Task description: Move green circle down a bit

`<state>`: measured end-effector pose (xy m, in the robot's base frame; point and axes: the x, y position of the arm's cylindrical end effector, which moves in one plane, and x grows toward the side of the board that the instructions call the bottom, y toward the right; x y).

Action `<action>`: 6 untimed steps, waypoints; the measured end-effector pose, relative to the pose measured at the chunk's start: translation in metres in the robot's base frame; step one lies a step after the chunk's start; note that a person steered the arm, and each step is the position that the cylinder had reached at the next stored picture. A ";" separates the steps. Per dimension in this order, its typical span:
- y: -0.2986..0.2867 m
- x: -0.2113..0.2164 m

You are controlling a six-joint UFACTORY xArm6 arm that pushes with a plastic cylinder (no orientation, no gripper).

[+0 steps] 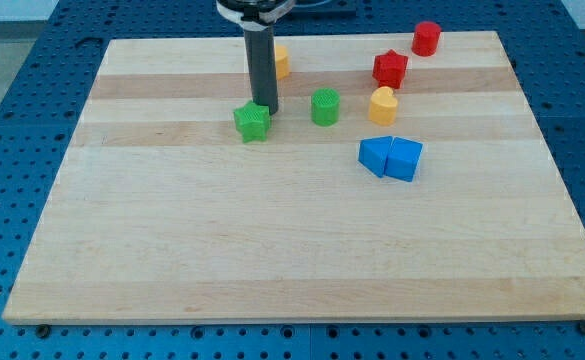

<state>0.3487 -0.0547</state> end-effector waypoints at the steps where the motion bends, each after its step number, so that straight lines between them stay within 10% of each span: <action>1: 0.011 -0.020; 6: 0.043 -0.012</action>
